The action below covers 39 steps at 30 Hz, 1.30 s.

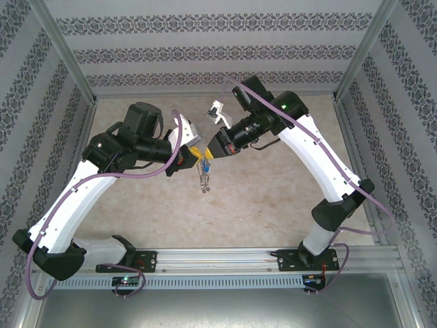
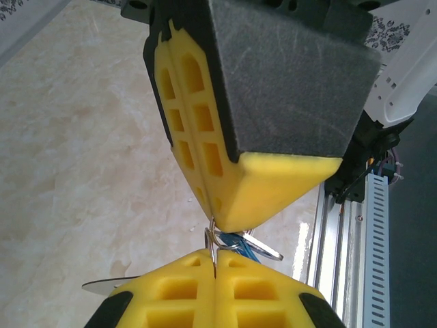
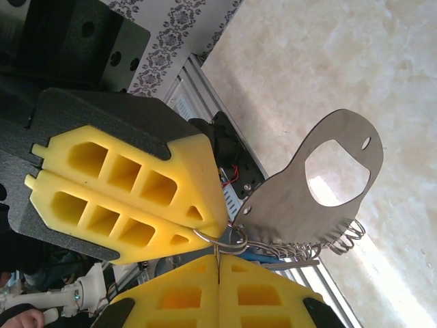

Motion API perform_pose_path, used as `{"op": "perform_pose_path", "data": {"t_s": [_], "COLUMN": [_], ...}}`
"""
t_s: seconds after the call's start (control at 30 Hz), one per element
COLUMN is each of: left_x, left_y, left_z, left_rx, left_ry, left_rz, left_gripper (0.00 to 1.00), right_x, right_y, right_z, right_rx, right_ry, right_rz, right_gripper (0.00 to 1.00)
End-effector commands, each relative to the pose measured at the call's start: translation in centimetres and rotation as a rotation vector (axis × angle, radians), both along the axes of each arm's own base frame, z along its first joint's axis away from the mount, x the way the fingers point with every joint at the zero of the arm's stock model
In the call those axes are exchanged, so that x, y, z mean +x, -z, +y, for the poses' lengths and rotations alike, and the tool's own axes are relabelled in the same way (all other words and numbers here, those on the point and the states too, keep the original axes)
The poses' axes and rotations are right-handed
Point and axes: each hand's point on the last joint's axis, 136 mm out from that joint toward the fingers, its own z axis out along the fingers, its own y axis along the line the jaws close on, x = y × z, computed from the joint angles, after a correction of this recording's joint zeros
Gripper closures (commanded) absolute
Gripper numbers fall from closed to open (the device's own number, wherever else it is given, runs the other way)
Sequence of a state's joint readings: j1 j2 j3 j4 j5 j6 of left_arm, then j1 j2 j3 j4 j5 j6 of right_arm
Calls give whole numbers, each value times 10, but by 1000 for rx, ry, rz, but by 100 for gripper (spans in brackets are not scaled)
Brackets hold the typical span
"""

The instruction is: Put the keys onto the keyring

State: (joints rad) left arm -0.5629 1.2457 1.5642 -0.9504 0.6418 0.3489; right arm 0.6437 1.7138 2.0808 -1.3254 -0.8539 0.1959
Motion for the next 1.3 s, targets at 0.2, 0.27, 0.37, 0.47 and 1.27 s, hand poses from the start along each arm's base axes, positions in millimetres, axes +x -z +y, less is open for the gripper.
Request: {"op": "perform_pose_path", "data": {"t_s": [0.2,0.27,0.37,0.47,1.27], "left_x": [-14,-15,-14,-15,-16], "left_y": [-10,-11,-9,-8,-13], "left_z": [-8,-8,-8,-9,-12], "left_rx": [-31,-31,-22,-16,-29], "left_ry": [79,80,79,83,94], "left_rz": [-20,-20,-20,-23,-32], "left_gripper": [100,100,100,100,100], "right_x": [14,14,14,14,10], "right_y": [0,-2,-5,-6,14], "right_z": [-4,-3,-3,-3,-8], "right_rx": [-13,-8,1,8,-67], "right_ry": [43,44,45,45,42], "right_rz": [-11,-12,-12,-11,22], "right_gripper": [100,100,100,100,100]}}
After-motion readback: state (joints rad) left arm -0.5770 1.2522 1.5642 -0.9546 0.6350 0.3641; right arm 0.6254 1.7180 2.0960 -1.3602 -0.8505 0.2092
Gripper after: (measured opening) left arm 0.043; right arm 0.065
